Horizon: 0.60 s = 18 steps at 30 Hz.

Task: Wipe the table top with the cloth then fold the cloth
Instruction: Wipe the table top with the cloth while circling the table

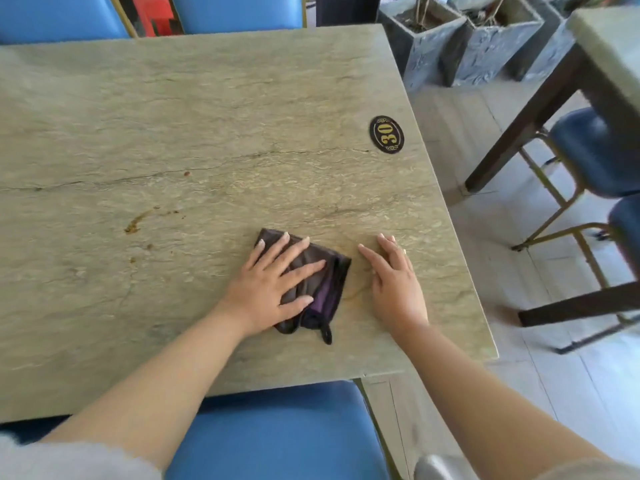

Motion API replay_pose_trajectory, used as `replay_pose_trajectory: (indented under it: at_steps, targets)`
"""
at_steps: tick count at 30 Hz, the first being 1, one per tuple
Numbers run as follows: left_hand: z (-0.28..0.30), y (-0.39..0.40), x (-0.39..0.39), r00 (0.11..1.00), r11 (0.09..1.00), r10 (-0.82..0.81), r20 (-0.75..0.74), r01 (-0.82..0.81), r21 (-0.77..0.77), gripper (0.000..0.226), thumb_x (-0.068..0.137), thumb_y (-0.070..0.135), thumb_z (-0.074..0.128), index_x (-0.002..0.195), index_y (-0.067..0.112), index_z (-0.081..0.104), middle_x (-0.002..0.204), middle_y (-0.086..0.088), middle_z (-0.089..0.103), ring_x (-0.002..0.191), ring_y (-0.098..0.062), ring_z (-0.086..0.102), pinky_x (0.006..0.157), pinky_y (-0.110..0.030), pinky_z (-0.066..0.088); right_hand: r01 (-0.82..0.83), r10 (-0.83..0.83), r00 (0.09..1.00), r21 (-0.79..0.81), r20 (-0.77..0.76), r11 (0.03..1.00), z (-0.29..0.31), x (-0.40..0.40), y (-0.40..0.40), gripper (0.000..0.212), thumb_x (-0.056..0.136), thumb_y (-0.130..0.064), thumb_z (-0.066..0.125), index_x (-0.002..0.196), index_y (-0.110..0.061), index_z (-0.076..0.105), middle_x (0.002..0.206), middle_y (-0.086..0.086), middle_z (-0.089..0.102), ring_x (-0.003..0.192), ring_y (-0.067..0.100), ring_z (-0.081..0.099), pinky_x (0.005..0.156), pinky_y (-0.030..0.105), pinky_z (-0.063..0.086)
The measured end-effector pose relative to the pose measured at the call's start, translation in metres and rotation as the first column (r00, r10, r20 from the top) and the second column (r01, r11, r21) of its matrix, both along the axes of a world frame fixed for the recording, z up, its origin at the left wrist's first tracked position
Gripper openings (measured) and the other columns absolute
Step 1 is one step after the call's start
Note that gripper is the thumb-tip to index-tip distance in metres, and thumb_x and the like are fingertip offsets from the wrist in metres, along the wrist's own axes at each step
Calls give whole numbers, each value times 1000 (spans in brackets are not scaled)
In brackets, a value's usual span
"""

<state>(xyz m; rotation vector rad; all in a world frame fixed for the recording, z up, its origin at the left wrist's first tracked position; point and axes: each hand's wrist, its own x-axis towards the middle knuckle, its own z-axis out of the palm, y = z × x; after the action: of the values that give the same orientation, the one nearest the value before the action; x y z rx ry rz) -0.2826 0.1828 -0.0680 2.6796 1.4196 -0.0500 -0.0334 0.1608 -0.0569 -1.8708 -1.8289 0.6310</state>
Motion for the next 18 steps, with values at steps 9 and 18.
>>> replay_pose_trajectory:
  at_steps: [9,18]
  targets:
    - [7,-41,74,998,999,-19,-52,17,-27,63,91,66,16,150,48,1,163,1,-8,149,-29,-13,117,-58,-6,193,-193,981,13,18,981,-2,51,-21,51,90,6,38,136,-13,50,149,1,38,143,17,23,116,28,17]
    - [6,-15,74,985,987,-158,-76,155,-38,64,89,71,19,148,53,5,163,8,-5,150,-23,-10,113,-67,0,257,-268,957,-100,-112,961,12,85,-61,65,93,1,29,147,-35,27,150,-10,35,133,11,37,102,28,35]
